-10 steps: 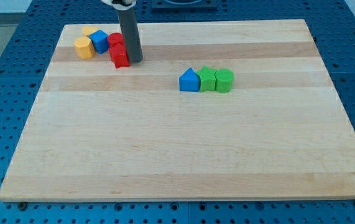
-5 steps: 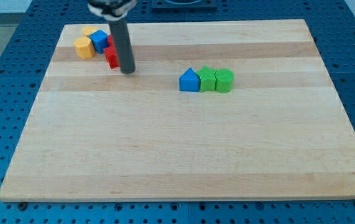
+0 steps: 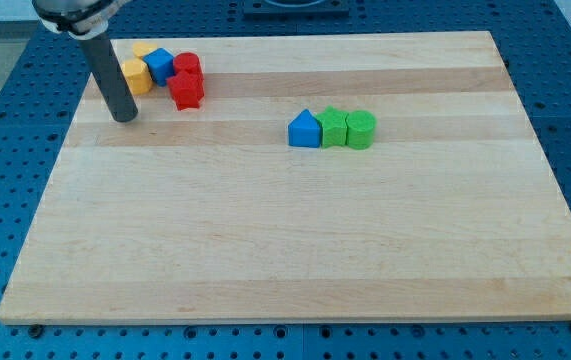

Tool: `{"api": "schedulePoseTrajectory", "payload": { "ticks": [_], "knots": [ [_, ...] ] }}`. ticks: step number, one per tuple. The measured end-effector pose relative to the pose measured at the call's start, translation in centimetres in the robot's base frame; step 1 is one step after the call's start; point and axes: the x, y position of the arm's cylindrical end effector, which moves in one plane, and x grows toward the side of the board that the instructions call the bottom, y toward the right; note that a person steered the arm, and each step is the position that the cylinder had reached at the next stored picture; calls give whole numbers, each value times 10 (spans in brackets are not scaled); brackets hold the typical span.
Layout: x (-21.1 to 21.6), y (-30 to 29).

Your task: Push the yellow blocks slightly down

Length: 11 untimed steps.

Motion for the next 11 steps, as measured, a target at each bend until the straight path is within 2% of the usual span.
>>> {"api": "schedulePoseTrajectory", "payload": {
  "ticks": [2, 3, 4, 11],
  "knots": [
    [-15, -61],
    [-75, -69],
    [-154, -63],
    [-156, -8]
  ]
}}
